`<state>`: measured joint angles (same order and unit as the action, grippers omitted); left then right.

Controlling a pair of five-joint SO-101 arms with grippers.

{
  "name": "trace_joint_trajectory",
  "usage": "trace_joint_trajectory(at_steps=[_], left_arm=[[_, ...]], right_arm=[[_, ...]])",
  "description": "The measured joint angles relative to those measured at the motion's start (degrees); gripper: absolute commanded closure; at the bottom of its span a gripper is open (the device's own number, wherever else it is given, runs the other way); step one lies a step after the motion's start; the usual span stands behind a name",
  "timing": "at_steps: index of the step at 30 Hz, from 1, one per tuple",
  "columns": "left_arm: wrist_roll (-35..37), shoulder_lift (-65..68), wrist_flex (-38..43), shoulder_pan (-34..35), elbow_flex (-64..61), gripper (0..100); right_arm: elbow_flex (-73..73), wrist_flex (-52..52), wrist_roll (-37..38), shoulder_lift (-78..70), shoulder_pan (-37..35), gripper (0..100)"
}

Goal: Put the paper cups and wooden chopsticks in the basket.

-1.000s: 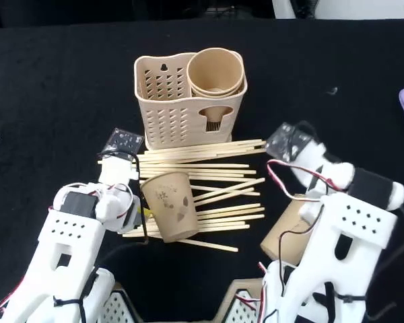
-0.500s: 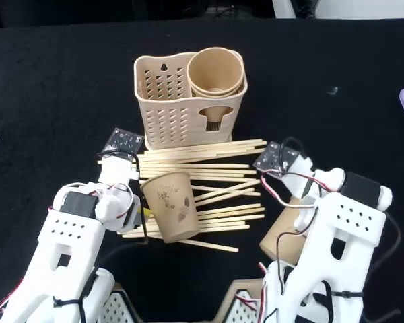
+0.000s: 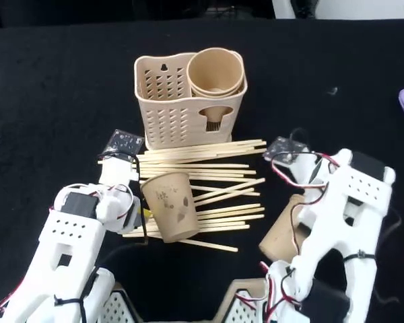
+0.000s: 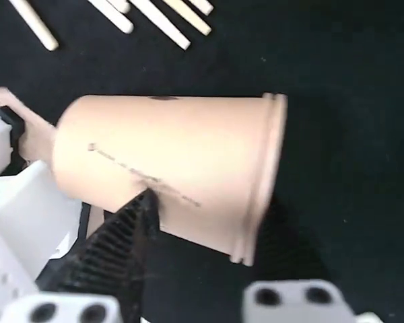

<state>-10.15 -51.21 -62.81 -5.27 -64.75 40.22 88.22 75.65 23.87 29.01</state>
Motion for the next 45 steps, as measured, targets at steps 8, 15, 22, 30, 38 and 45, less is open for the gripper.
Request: trace_joint_trajectory(at_steps=[8,15,22,30,38,45], left_arm=[[0.1,0.0,0.0,0.0,0.0,72],[0.0,0.0,0.0,0.0,0.0,72],[0.0,0.0,0.0,0.0,0.0,72],[0.0,0.0,0.0,0.0,0.0,72],[0.0,0.0,0.0,0.0,0.0,72],[0.0,0.0,0.0,0.0,0.0,72]], right_arm=[[-6.9,7.6,0.1,5.6,5.0,98.8],[-15.6,10.7,0.1,9.6,5.6,98.8],[-9.2,2.5,0.1,9.5,5.7,98.7],[1.3,-3.3,0.1,9.5,5.7,95.1],[-9.4,-3.3,-8.7,15.9,4.1,98.8],[-30.3,-3.3,-27.6,21.5,-13.3,98.8]])
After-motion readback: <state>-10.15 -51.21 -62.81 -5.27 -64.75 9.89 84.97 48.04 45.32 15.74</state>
